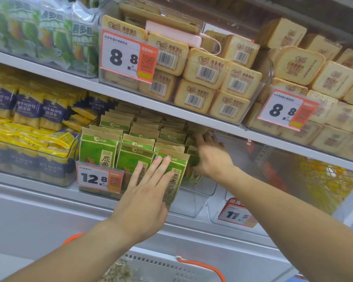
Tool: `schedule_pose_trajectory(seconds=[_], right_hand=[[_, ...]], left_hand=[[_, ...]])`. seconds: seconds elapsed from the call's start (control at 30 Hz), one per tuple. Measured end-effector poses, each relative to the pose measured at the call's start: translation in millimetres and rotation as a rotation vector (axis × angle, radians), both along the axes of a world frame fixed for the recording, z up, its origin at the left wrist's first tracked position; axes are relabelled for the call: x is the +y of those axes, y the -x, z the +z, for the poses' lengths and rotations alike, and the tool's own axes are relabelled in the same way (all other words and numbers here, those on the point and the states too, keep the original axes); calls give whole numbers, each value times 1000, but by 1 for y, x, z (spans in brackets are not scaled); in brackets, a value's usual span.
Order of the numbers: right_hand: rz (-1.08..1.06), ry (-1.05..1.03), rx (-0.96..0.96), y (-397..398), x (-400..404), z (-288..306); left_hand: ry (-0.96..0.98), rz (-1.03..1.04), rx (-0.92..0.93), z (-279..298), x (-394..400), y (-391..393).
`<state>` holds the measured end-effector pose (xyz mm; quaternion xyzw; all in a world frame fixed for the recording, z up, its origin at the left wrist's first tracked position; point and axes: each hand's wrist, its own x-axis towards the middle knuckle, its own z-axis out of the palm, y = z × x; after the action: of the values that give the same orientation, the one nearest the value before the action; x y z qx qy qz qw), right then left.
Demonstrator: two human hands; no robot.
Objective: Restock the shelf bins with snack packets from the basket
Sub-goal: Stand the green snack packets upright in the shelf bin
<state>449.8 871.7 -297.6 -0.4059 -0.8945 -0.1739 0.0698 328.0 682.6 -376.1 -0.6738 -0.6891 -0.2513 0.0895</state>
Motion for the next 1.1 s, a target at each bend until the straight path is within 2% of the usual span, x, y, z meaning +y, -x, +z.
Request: schedule_pose_trajectory(seconds=[0.07, 0.23, 0.33, 0.57, 0.73, 0.9, 1.1], right_hand=[[-25, -5, 16, 2, -1, 1], [-59, 159, -41, 5, 2, 8], [-47, 211, 25, 5, 2, 7], [17, 205, 214, -4, 1, 4], [12, 220, 170, -2, 3, 4], [19, 190, 213, -6, -1, -1], [45, 122, 347, -24, -37, 1]], left_hand=[[-5, 2, 6, 0, 1, 0], [16, -2, -6, 1, -1, 1], [25, -15, -4, 4, -3, 2], [31, -18, -14, 7, -4, 1], [32, -14, -8, 7, -5, 0], [40, -25, 6, 9, -8, 1], [-112, -76, -30, 12, -15, 3]])
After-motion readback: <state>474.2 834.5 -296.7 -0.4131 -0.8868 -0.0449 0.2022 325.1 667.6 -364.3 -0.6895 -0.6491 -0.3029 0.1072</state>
